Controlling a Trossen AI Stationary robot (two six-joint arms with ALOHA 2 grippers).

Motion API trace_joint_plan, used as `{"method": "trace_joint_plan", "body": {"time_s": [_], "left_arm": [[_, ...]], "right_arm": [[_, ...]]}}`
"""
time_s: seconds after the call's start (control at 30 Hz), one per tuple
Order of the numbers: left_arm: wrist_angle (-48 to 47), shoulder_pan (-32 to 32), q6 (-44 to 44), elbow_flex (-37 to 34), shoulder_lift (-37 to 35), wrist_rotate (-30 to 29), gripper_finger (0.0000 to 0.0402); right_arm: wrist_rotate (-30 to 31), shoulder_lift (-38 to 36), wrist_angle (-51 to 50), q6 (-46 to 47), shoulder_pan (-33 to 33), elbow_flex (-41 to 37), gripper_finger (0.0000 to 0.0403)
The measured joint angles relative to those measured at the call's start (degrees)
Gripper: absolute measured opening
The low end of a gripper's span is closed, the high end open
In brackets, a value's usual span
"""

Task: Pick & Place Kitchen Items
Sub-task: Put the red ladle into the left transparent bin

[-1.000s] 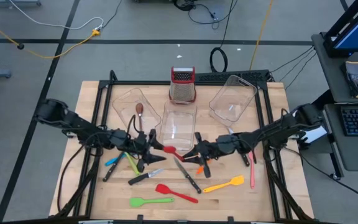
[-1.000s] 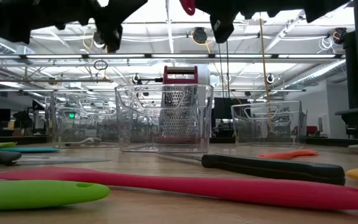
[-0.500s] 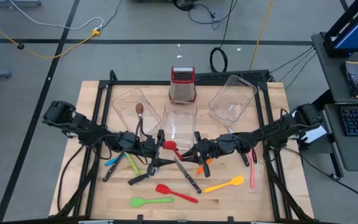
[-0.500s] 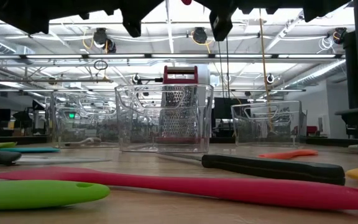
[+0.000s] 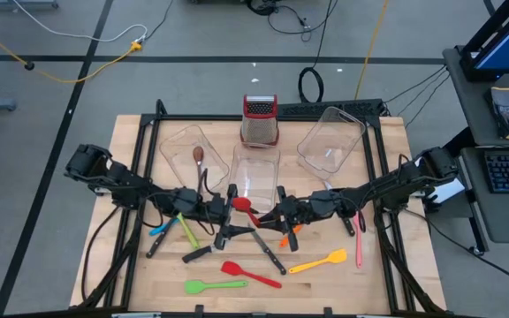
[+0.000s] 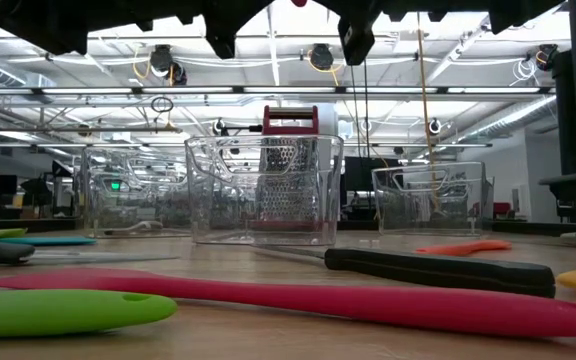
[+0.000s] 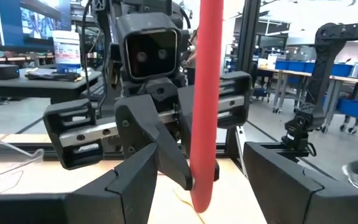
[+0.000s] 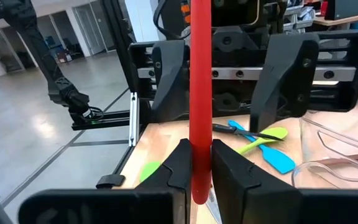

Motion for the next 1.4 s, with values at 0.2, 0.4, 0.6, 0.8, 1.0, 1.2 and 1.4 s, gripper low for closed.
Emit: {"method": "trace_joint_plan", "body": {"time_s": [0.2,0.4,0.6,0.8,1.0,1.2,1.4], "left_arm": [[0.1,0.6,-1.5,0.0,0.0,0.0,0.0241],[0.2,1.6,-2.5,0.0,0.0,0.0,0.0241],[0.6,2.0,-2.7,1.4,0.0,0.0,0.0240],[-5.4,2.0,-2.3,4.1,0.0,0.1,0.0182],[-8.7,2.0,-2.6,4.3,0.0,0.2,0.0060],[-11.0,2.0,-2.6,4.4,0.0,0.1,0.0026],[-14.2,1.9,-2.9,4.4,-0.1,-1.8,0.0016]], "right_arm": [[3.0,0.0,0.0,-0.5,0.0,0.0,0.0031],[3.0,0.0,-0.1,-1.2,0.0,0.0,0.0031],[4.6,0.9,-0.5,-1.1,0.0,0.0,0.0031],[4.3,4.1,2.4,-0.9,0.0,-0.1,0.0031],[4.4,4.9,2.7,-0.9,0.0,-0.1,0.0031],[4.6,4.9,2.1,-0.7,0.1,-0.1,0.0030],[4.8,5.0,0.8,-0.6,0.0,-0.1,0.0034]]}}
